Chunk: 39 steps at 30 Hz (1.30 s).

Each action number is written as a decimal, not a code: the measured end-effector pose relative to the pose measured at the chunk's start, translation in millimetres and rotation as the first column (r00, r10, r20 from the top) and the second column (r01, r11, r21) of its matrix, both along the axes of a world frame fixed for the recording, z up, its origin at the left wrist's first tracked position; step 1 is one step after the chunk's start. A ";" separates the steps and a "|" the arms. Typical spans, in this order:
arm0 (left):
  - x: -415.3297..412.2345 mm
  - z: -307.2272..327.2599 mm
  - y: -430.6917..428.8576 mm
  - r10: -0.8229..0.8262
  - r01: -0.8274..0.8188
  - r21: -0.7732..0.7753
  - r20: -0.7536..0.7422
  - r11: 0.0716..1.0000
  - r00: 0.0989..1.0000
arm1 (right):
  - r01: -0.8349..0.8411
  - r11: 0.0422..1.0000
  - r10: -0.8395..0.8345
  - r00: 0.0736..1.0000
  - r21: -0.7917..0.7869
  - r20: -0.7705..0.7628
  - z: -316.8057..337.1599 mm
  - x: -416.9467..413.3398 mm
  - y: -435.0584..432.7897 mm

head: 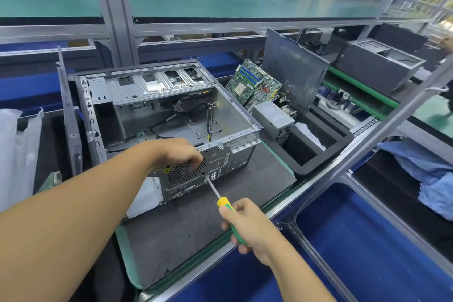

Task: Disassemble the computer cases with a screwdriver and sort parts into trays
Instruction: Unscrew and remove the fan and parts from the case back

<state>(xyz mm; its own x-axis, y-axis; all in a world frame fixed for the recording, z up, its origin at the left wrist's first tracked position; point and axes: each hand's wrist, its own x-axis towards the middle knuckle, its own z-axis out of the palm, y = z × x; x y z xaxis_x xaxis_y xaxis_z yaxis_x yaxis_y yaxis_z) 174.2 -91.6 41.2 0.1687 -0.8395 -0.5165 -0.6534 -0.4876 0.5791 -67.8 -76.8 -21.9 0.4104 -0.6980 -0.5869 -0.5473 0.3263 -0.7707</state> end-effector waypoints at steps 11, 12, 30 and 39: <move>2.8 -0.7 -2.7 -0.066 0.065 0.027 0.043 0.998 0.997 | 0.144 0.918 -0.166 0.986 -0.369 -0.030 -6.6 -5.3 6.5; 3.4 -1.6 -2.8 -0.064 0.062 0.030 0.041 0.998 0.997 | 0.146 0.911 -0.170 0.985 -0.387 -0.027 -9.7 -4.5 7.9; 5.0 -3.8 -1.2 -0.034 0.033 0.017 0.041 0.999 0.999 | -0.138 0.807 -0.012 0.968 -0.574 -0.250 -24.1 -1.6 11.5; 5.4 -5.0 -2.4 -0.046 0.045 0.023 0.035 0.999 0.998 | 0.035 0.989 -0.049 0.994 0.144 0.095 -3.9 -2.3 -4.2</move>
<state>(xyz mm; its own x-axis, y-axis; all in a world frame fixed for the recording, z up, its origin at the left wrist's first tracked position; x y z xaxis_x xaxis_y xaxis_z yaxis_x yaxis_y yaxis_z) 179.6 -94.0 36.2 0.1489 -0.8349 -0.5298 -0.6952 -0.4694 0.5444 -70.1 -81.0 -25.9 0.4429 -0.6284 -0.6395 -0.4548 0.4572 -0.7643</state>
